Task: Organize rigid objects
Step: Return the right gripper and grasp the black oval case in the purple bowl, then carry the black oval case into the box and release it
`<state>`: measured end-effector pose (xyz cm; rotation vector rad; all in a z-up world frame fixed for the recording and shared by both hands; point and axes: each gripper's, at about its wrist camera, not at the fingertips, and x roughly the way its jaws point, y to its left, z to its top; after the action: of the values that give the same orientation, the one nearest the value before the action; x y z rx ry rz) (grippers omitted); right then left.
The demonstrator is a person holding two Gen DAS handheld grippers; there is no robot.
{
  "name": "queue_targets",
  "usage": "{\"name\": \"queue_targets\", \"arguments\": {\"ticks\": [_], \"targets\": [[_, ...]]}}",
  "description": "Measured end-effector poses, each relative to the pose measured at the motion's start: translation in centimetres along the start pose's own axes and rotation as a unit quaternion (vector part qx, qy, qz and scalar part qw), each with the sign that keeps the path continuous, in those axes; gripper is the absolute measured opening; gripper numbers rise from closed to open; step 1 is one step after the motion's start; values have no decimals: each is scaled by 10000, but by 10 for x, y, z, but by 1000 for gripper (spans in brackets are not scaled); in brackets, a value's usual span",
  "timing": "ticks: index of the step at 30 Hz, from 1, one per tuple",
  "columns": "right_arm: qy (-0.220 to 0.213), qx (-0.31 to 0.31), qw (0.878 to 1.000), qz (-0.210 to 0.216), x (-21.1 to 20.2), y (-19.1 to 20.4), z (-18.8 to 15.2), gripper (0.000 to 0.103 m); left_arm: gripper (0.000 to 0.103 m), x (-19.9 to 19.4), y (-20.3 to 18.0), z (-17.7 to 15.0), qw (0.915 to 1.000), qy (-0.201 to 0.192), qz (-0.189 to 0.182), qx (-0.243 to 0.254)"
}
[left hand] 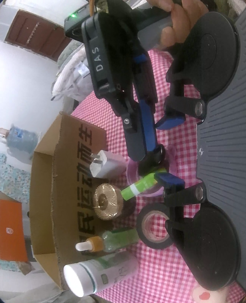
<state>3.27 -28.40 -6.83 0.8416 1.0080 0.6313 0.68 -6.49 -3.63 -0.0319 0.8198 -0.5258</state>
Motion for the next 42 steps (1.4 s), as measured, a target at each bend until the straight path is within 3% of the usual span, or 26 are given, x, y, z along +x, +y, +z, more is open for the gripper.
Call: {"name": "queue_targets", "arguments": {"ticks": [9,18,22,24,32,42], "targets": [[-73,-23,9990,-449,12,0,6,33,36,5,6,1,10000,38,73,-44],[127,38,9981,-607,30,-2,15,33,36,13,11,5,9996,196,-74,-170],[112,303,9982,-504,34,-8,18,34,35,14,13,5,9995,171,-93,-244],[118,481,9978,-438,35,-13,20,35,29,12,12,4,9997,104,-41,-198],[46,711,9970,-311,34,-20,24,42,19,10,-7,-1,9976,-29,446,520],[-47,659,9974,-292,36,-16,17,32,16,4,-10,6,9970,-139,595,480]]}}
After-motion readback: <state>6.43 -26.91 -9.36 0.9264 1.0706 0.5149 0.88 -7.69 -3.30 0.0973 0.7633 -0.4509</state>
